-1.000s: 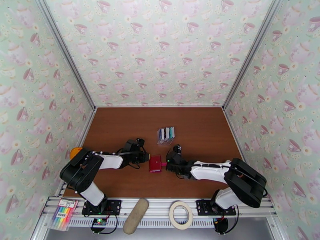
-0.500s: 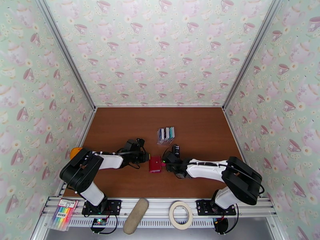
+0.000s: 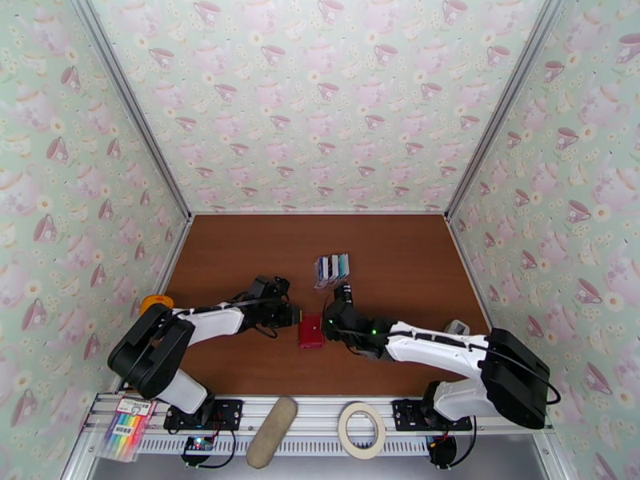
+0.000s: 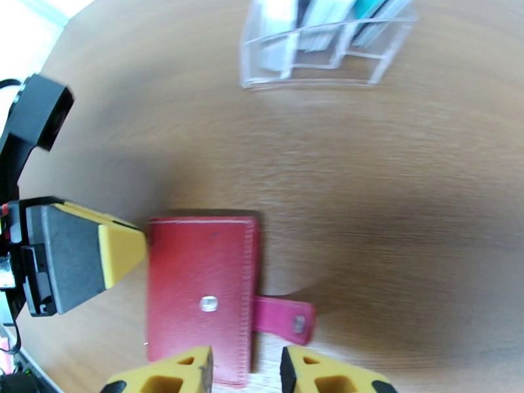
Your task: Put the credit cards into the card holder
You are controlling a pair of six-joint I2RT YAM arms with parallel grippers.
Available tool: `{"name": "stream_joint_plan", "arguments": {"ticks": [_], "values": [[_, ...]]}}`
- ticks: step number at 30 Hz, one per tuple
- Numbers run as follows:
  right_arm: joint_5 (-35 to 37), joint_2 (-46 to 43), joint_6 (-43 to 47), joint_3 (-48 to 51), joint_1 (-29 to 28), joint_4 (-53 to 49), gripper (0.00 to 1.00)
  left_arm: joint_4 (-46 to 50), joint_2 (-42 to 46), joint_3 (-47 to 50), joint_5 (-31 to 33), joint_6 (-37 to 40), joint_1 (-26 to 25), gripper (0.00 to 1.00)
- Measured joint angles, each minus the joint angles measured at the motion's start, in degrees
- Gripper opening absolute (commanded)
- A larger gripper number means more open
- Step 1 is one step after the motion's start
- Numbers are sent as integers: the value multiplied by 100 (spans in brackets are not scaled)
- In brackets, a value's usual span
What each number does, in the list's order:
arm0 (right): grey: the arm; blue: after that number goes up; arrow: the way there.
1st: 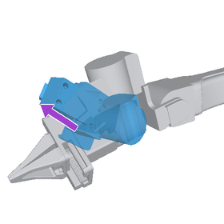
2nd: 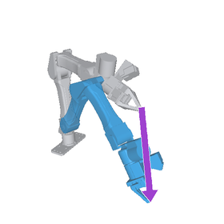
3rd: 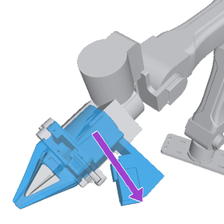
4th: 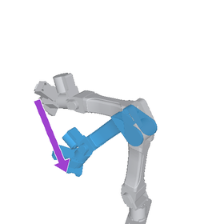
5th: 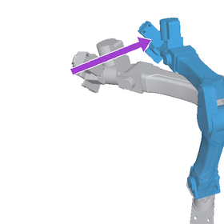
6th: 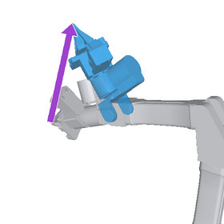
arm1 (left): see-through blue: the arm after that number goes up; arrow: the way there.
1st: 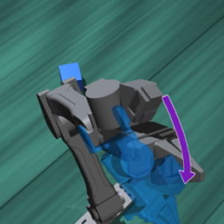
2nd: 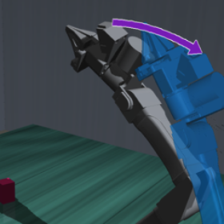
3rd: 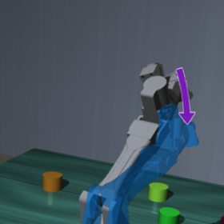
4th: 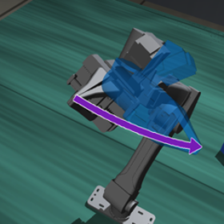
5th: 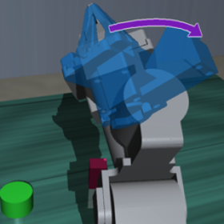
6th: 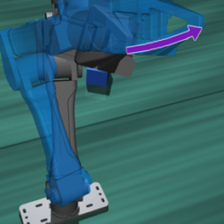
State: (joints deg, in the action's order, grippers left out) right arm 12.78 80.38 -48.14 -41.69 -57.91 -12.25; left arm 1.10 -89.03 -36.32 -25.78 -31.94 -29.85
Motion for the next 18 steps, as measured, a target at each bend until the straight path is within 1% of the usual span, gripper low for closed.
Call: {"name": "stream_joint_plan", "arguments": {"ticks": [2, 6, 9, 13, 18], "values": [[-166, 214, 42, -44, 0, 173, 35, 72, 96, 0, 0, 20, -15, 23], [-455, 614, 63, -76, 28, 415, 35, 127, 249, 35, 0, 4, -101, 15], [-627, 813, 61, -76, 116, 557, 37, 131, 273, 120, 2, -7, -195, 13], [-758, 850, 44, -74, 304, 697, 41, 127, 232, 251, 2, -46, -291, 11], [-868, 857, 42, -68, 431, 833, 42, 125, 24, 275, 9, -94, -356, 10]]}}
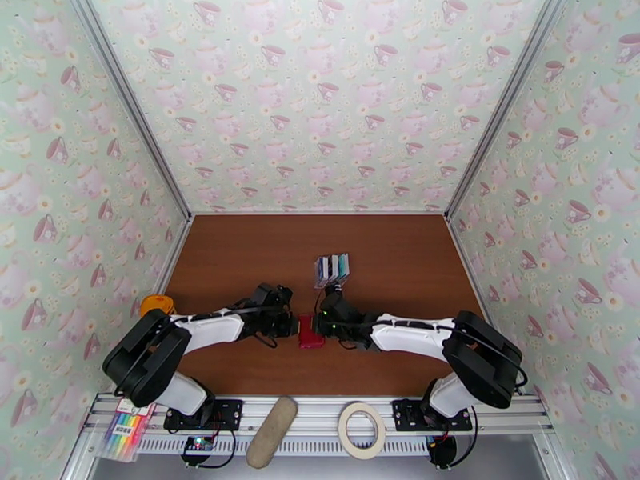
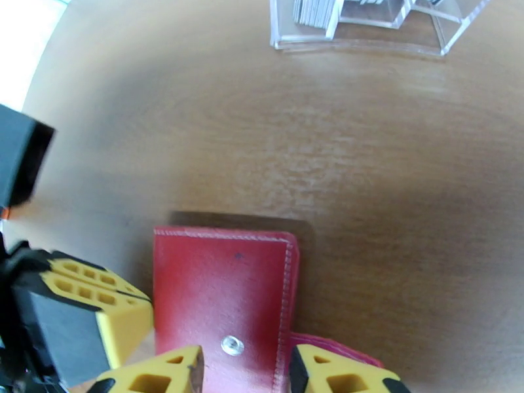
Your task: Put the credit cards into the card holder
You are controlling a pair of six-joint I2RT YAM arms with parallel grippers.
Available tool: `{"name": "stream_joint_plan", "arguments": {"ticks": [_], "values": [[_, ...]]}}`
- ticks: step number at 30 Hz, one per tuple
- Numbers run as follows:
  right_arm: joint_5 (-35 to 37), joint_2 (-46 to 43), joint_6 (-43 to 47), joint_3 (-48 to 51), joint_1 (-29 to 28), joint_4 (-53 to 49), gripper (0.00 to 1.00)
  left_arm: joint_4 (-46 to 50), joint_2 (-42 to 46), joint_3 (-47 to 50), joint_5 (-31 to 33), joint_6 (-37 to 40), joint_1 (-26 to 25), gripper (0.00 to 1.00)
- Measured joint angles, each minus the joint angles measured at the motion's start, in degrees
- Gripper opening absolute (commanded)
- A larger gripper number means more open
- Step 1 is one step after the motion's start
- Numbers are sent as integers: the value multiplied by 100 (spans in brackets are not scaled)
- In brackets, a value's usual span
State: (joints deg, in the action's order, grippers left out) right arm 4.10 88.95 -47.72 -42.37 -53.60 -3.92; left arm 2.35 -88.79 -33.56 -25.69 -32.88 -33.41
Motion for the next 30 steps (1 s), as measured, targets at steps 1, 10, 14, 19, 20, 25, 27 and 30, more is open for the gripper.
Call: {"name": "stream_joint_plan", "arguments": {"ticks": [1, 10, 14, 19, 20, 25, 27, 30], "values": [[-28, 13, 2, 0, 4, 33, 42, -2, -35, 0, 9, -4, -13, 10], [-125, 188, -22, 114, 94, 149, 42, 20, -184, -120, -7, -15, -22, 9], [-140, 188, -24, 157, 120, 151, 42, 68, -260, -203, -42, -15, -22, 9], [-186, 221, -26, 168, 125, 192, 42, 44, -304, -223, -72, -15, -22, 9], [-190, 227, -28, 177, 125, 221, 42, 42, -310, -227, -74, -15, -22, 9], [-334, 251, -74, 275, 138, 426, 42, 46, -354, -273, -109, -17, -22, 9], [-378, 249, -107, 350, 157, 522, 42, 46, -374, -289, -114, -17, -22, 9], [-426, 184, -127, 435, 168, 623, 42, 52, -391, -310, -118, -17, -22, 7]]}}
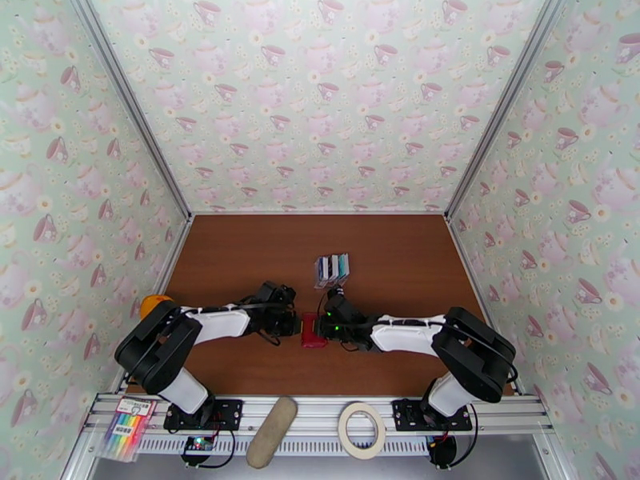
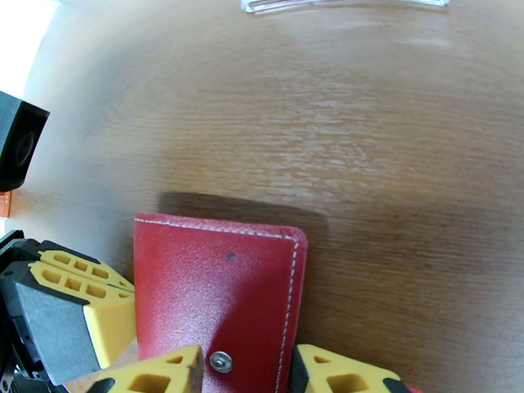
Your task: Put the credit cards into the card holder
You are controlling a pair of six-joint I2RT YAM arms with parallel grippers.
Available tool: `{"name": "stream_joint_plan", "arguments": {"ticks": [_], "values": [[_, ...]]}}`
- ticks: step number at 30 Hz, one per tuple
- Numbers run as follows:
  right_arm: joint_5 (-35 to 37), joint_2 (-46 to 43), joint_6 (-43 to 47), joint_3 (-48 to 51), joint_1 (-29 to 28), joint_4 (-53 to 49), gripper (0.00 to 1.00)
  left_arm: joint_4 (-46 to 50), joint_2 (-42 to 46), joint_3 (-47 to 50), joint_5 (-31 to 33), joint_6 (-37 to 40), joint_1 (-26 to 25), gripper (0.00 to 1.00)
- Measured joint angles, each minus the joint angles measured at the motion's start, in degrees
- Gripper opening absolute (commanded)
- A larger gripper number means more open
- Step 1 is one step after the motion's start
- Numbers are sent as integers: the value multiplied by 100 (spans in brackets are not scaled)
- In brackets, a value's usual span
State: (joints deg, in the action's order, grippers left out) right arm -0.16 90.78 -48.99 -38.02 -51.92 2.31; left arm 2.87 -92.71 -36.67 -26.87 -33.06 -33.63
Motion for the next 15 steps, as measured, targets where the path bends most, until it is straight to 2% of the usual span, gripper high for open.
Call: {"name": "stream_joint_plan", "arguments": {"ticks": [15], "values": [[-243, -636, -136, 105, 74, 256, 41, 210, -415, -496, -168, 4, -17, 6]]}}
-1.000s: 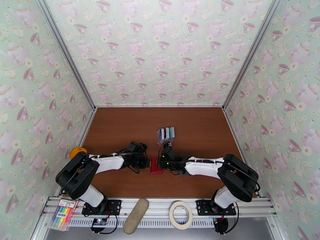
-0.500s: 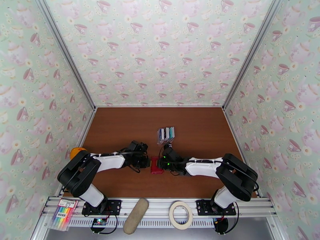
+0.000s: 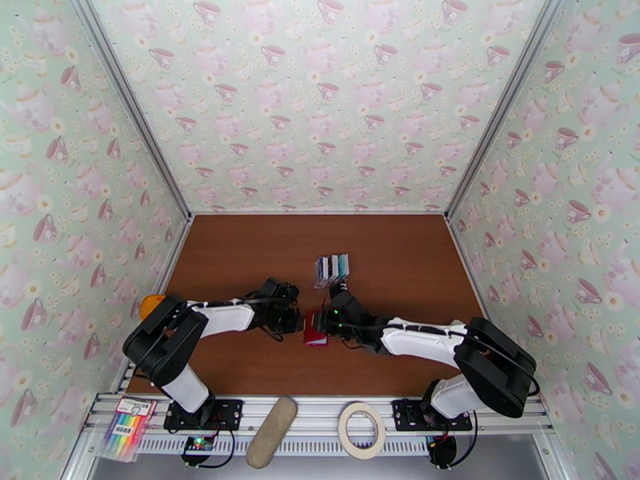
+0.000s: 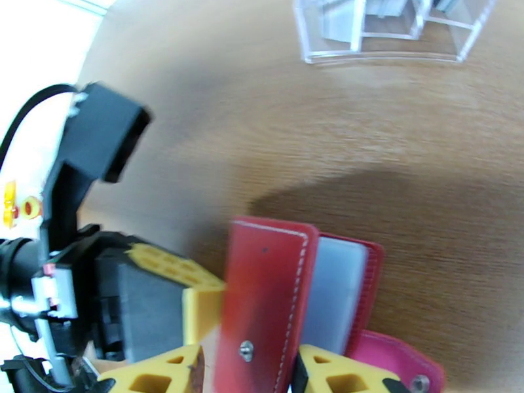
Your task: Put the credit cards into the card holder
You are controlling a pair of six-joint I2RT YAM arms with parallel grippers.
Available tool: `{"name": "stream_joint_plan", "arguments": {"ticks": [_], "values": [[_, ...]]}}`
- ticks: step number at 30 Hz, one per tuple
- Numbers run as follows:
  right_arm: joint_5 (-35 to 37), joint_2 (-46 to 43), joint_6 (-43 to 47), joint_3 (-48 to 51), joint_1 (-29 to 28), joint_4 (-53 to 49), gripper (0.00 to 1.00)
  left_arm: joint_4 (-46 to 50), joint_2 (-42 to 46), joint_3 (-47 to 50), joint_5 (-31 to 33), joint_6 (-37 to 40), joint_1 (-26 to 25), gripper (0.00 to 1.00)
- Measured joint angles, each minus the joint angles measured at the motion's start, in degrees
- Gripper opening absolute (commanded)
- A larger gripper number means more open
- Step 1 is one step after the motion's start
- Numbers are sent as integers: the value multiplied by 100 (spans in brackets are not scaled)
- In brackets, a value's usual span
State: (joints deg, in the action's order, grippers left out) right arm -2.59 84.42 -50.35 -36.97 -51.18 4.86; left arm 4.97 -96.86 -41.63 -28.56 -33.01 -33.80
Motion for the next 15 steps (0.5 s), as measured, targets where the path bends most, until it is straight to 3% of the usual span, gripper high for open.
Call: {"name": "stream_joint_plan", "arguments": {"ticks": [15], "values": [[-417, 39, -105, 28, 107, 562, 40, -46, -127, -208, 146, 133, -11, 10]]}}
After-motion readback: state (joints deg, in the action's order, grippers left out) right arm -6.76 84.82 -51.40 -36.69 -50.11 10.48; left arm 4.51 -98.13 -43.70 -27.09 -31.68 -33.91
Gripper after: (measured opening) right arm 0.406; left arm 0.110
